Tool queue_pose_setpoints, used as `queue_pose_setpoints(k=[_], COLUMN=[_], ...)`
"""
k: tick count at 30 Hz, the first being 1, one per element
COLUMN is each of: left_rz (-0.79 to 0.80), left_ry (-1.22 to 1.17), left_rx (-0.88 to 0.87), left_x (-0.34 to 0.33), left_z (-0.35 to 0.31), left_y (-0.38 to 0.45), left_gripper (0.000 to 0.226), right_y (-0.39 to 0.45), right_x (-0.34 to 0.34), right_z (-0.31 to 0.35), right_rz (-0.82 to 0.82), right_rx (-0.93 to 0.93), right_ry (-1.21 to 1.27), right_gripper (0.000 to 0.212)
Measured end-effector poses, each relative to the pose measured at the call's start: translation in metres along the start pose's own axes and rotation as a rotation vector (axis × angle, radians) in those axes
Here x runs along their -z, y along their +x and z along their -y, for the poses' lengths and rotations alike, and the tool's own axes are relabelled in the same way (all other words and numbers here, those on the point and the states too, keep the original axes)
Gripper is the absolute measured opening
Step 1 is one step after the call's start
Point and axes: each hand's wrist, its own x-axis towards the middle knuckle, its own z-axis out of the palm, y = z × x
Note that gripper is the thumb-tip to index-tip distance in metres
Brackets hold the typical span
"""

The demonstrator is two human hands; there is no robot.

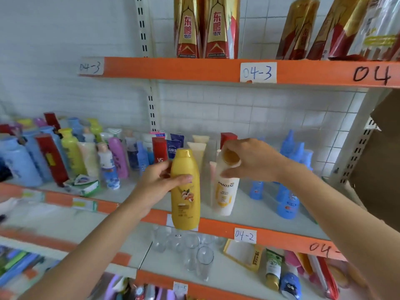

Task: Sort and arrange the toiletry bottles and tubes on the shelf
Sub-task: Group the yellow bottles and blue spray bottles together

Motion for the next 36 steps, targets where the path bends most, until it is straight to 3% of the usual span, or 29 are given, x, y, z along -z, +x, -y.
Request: queue_pose_setpoints(k=[8,21,27,32,36], left_rz=[-0.134,-0.300,-0.362,-0.417,-0.429], left_ry=[0.064,0.115,0.110,0.110,0.143], left_rx=[0.046,0.105,0.161,0.173,0.179], left_x=[0.116,0.321,0.376,0.411,0.442], left_z=[0.025,0.062,0.086,0.096,0.103], left_y=[-0.031,-0.075,-0.084,-0.072,-0.054], left_gripper=[0.032,0.032,0.061,0.055,0.026], right_y=[0.066,0.164,0.198,0.237,0.273], right_x=[-0.035,-0.095,-0.120,-0.132,-0.145], right_z=[0.099,0.278,0.327,0.351,0.366], right_rz=[0.063,0.072,0.172,0.175,0.162], right_rx=[0.156,0.238,0.280,0.331,0.371], right_ry=[0.061,0.186,0.271,0.276,0.285], right_gripper=[0.037,0.034,0.037,0.035,0.036])
